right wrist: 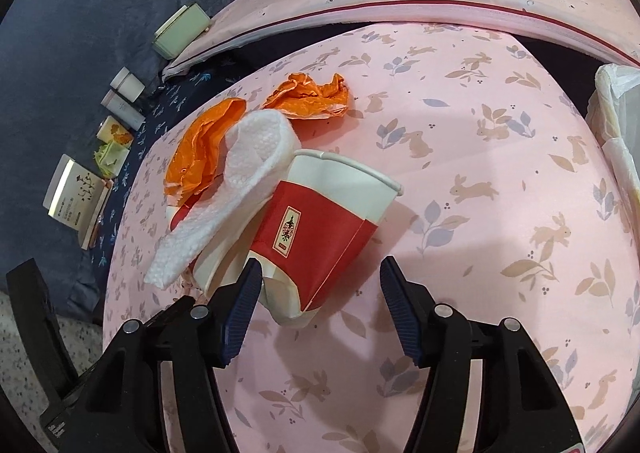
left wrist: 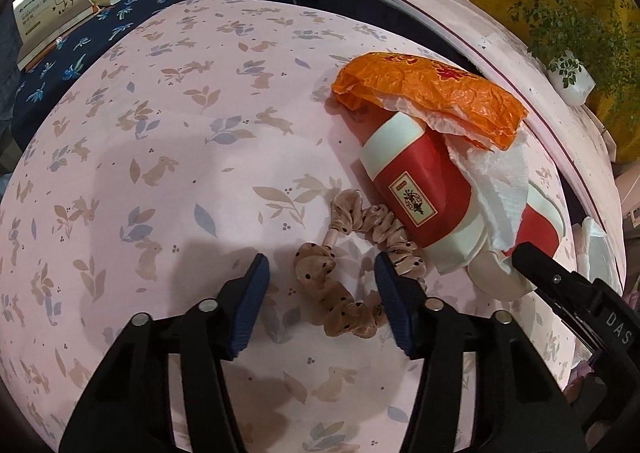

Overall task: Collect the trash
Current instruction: 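Grasp the beige polka-dot scrunchie with the left gripper while the right grasps a red-white paper cup, then carry the beige scrunchie and paper cup with both grippers over the bin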

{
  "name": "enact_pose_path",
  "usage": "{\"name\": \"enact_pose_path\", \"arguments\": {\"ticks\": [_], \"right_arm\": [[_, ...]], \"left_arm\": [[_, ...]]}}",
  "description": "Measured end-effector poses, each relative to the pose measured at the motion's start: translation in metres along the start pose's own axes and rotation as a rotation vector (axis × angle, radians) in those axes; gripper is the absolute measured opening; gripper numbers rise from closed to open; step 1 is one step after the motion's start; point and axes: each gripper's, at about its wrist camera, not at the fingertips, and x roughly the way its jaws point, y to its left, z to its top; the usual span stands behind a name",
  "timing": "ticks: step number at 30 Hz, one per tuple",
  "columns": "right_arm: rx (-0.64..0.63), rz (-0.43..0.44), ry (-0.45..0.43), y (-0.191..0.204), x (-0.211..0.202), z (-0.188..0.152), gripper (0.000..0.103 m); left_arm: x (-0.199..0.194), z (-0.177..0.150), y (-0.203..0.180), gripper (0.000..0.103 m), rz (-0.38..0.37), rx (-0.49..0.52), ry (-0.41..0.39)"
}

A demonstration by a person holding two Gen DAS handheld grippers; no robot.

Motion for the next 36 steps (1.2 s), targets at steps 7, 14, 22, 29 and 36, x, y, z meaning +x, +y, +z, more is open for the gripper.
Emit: {"name": "enact_pose_path", "arguments": {"ticks": [7, 14, 22, 29, 36], "right_arm": [[-0.003, 0.012, -0.016, 0.004, -0.003, 0.0, 0.042], [-0.004, 0.02, -0.048, -0.002, -0.021, -0.002, 0.041], [-0.016, 0.009, -0.125, -0.014, -0.059, -0.001, 0.041], [0.001, -0.019, -0.203, -0.038, -0.098, 0.004, 0.041], [0.033, -0.082, -0.277, -0.076, -0.137, 0.008, 0.041]], "left_arm": [[-0.003, -0.003, -0.003, 0.013, -0.052, -0.003, 0.018], [-0.018, -0.012, -0.016, 0.011, -0.056, 0.028, -0.002], [-0.045, -0.014, -0.058, 0.01, -0.108, 0.105, -0.047], [-0.064, -0.015, -0.106, 0.01, -0.166, 0.184, -0.078], [-0.079, -0.018, -0.163, 0.01, -0.23, 0.268, -0.101]]}}
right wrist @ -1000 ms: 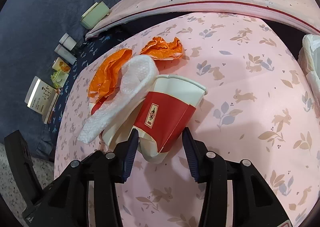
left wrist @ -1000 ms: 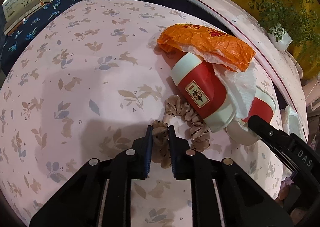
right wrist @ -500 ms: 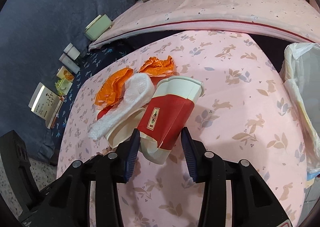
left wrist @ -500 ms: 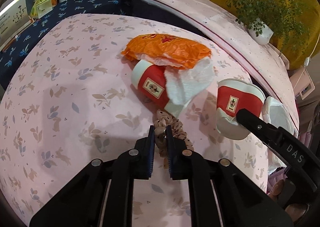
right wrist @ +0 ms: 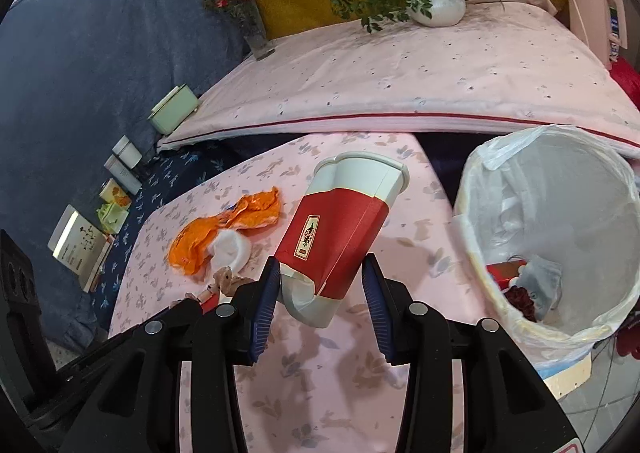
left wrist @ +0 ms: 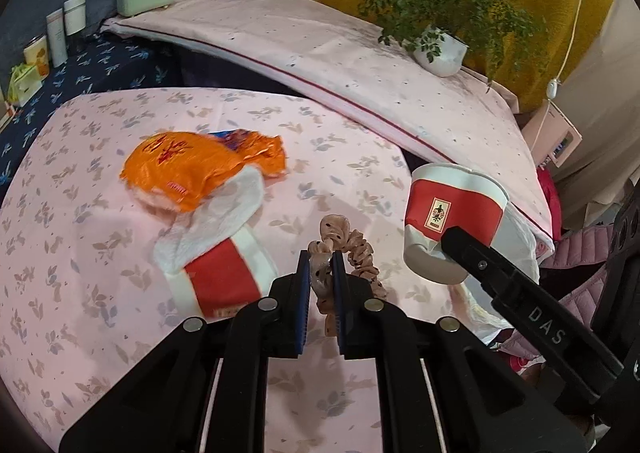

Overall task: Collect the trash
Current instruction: 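Carry the beige scrunchie and paper cup with both grippers over the bin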

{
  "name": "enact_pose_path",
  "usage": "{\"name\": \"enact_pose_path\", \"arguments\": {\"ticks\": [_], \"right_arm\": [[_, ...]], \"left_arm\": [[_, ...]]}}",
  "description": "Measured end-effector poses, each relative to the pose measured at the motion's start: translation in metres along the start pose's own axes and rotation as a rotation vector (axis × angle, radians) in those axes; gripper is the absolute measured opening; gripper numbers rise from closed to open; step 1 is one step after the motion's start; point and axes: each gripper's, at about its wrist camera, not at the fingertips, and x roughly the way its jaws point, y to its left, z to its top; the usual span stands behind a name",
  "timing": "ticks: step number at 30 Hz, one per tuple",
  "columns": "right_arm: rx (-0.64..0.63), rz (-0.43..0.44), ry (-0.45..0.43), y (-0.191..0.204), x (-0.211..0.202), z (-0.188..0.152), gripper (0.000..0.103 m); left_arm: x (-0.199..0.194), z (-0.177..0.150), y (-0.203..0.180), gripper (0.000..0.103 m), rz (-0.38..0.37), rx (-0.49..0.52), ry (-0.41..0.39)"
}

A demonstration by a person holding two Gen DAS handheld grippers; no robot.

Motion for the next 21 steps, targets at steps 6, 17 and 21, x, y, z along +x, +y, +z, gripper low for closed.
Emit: {"name": "enact_pose_path", "arguments": {"ticks": [6, 17, 21], "right_arm": [[0.029, -0.066, -0.066, -0.039, -0.027, 0.011, 0.041], [0.169, -0.15, -0.114, -0.125, -0.057, 0.015, 0.041], [0.195, -0.167, -0.121, -0.144, -0.062, 0.015, 0.041]], "left_arm": [[0.006, 0.01, -0.051, 0.01, -0.046, 0.078, -0.01], [0.029, 0.015, -0.138, 0.01, -0.118, 0.215, 0.001], [0.04, 0.015, -0.161, 0.01, -0.133, 0.242, 0.015]]}}
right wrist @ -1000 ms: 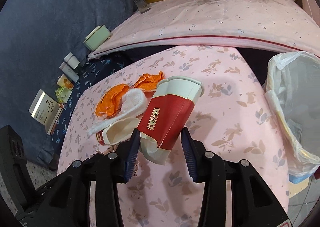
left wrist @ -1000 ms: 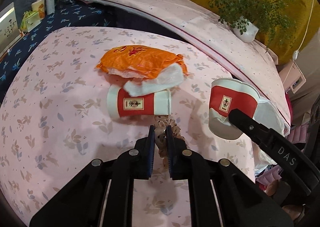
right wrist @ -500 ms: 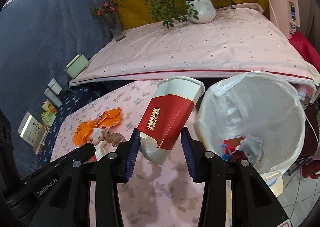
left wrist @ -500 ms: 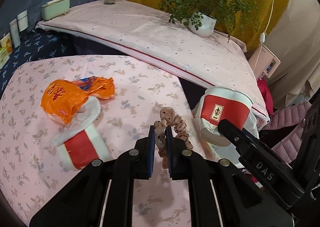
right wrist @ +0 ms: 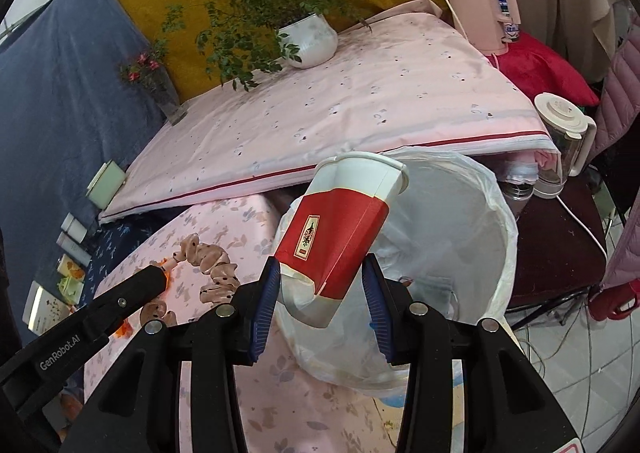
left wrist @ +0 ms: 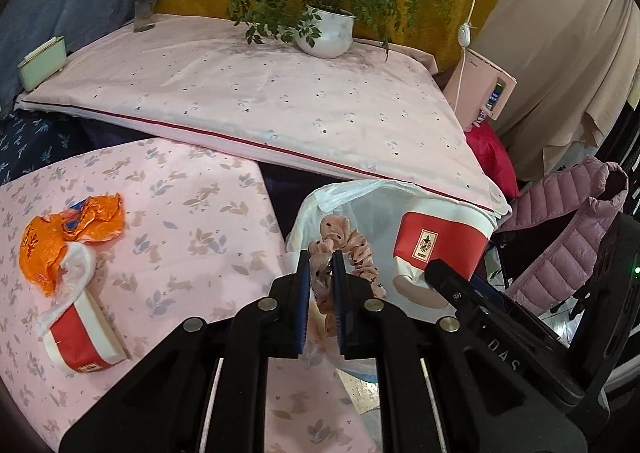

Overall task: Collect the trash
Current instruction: 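Carry the beige scrunchie and paper cup with both grippers over the bin, then open both grippers to drop the scrunchie and cup into the bin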

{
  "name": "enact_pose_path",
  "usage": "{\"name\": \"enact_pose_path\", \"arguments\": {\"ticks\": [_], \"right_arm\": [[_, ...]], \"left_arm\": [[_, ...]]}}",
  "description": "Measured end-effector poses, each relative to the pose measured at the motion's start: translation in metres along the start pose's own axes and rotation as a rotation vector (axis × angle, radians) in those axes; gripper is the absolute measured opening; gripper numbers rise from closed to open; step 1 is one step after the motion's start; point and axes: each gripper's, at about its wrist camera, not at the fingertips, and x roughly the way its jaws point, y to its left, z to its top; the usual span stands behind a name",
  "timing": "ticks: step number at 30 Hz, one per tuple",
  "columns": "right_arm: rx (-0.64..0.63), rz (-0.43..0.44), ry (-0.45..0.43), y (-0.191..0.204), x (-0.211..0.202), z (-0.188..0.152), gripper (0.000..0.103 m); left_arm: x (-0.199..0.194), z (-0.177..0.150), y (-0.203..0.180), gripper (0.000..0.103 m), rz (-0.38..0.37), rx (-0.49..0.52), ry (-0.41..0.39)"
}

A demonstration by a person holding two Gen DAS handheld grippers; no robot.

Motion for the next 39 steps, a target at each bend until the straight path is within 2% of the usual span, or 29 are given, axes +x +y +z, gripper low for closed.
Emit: {"name": "enact_pose_path", "arguments": {"ticks": [8, 18, 20, 22, 23, 37, 39], "right_arm": [[0.018, -0.015, 0.007, -0.018, 0.008, 0.006, 0.041], [0.021, -0.03, 0.016, -0.026, 0.02, 0.011, 0.041], [0.021, -0.032, 0.018, -0.026, 0.023, 0.012, 0.041], [0.021, -0.03, 0.024, -0.026, 0.025, 0.011, 0.042], [0.021, -0.03, 0.028, -0.026, 0.026, 0.011, 0.043], [0.01, -0.02, 0.048, -0.012, 0.033, 0.008, 0.043], [0.003, -0.02, 0.049, -0.007, 0.033, 0.006, 0.047]], "left_arm": [[0.02, 0.006, -0.024, 0.011, -0.023, 0.029, 0.02], [0.033, 0.01, -0.029, 0.015, -0.032, 0.035, 0.006], [0.035, 0.011, -0.029, 0.025, -0.028, 0.039, -0.003], [0.035, 0.011, -0.029, 0.046, -0.025, 0.04, -0.009], [0.035, 0.011, -0.028, 0.049, -0.02, 0.036, -0.014], [0.028, 0.009, 0.004, 0.051, 0.028, -0.031, -0.01], [0.027, 0.008, 0.009, 0.051, 0.035, -0.042, -0.009]]}}
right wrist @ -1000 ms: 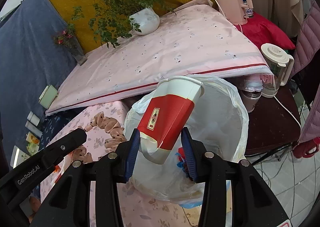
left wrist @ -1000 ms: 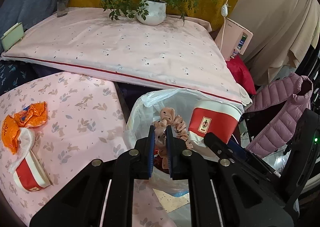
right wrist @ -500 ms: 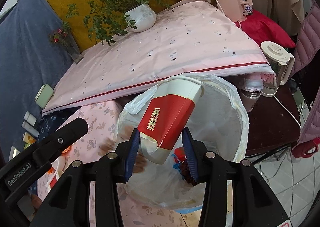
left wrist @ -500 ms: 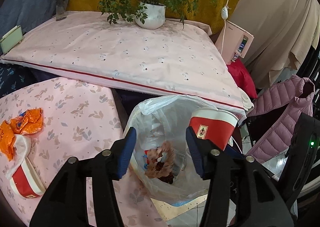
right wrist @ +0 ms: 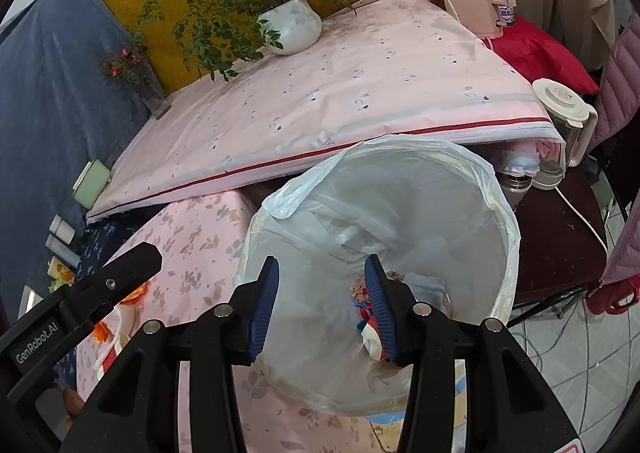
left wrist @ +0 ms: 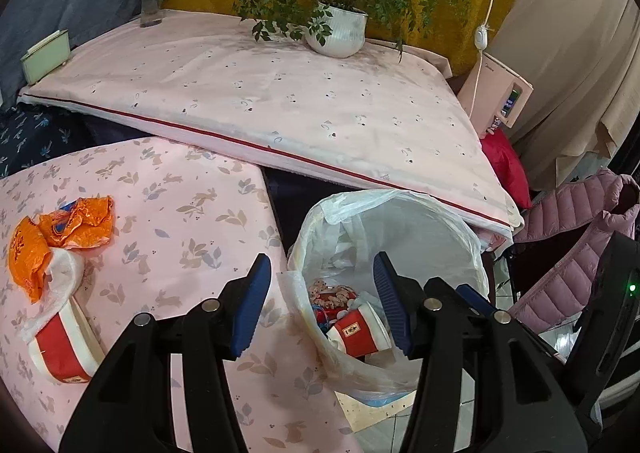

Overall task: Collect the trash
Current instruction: 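Open both grippers to drop the scrunchie and cup into the bin, then move both grippers back over the remaining trash, then grasp the large red-white paper cup with the left gripper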

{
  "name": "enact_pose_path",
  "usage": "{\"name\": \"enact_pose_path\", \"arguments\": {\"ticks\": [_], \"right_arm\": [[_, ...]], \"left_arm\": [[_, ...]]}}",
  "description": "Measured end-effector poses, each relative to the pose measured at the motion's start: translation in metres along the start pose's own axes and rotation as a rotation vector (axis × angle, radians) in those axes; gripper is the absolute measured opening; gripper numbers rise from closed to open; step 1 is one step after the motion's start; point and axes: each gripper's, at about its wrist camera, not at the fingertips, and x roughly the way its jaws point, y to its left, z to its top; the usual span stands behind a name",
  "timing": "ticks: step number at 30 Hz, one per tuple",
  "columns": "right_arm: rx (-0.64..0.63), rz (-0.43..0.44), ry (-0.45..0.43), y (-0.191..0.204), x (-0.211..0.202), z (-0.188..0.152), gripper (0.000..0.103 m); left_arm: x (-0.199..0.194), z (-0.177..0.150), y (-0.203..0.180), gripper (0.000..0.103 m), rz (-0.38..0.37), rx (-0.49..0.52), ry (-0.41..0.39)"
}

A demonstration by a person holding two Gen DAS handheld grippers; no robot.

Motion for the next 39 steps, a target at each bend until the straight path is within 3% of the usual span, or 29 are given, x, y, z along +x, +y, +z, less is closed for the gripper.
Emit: {"name": "enact_pose_path", "arguments": {"ticks": [3, 4, 10, 18, 29, 39], "right_arm": [[-0.014, 0.002, -0.007, 0.008, -0.002, -0.003, 0.055], [-0.024, 0.005, -0.004, 0.012, -0.003, -0.004, 0.055], [-0.064, 0.023, 0.018, 0.031, -0.003, -0.015, 0.056], [-0.139, 0.062, 0.053, 0.069, 0.0, -0.036, 0.056], [-0.223, 0.103, 0.106, 0.116, 0.004, -0.068, 0.056], [-0.257, 0.113, 0.152, 0.137, 0.015, -0.085, 0.056]], "left_arm": [[-0.003, -0.003, 0.01, 0.053, 0.014, -0.023, 0.005], [-0.004, -0.004, 0.013, 0.06, 0.021, -0.028, 0.007], [-0.019, -0.018, 0.048, 0.073, 0.096, -0.097, 0.0], [-0.042, -0.037, 0.101, 0.083, 0.238, -0.189, -0.01], [-0.043, -0.069, 0.16, 0.084, 0.4, -0.305, 0.057], [-0.028, -0.073, 0.178, 0.088, 0.52, -0.322, 0.094]]}}
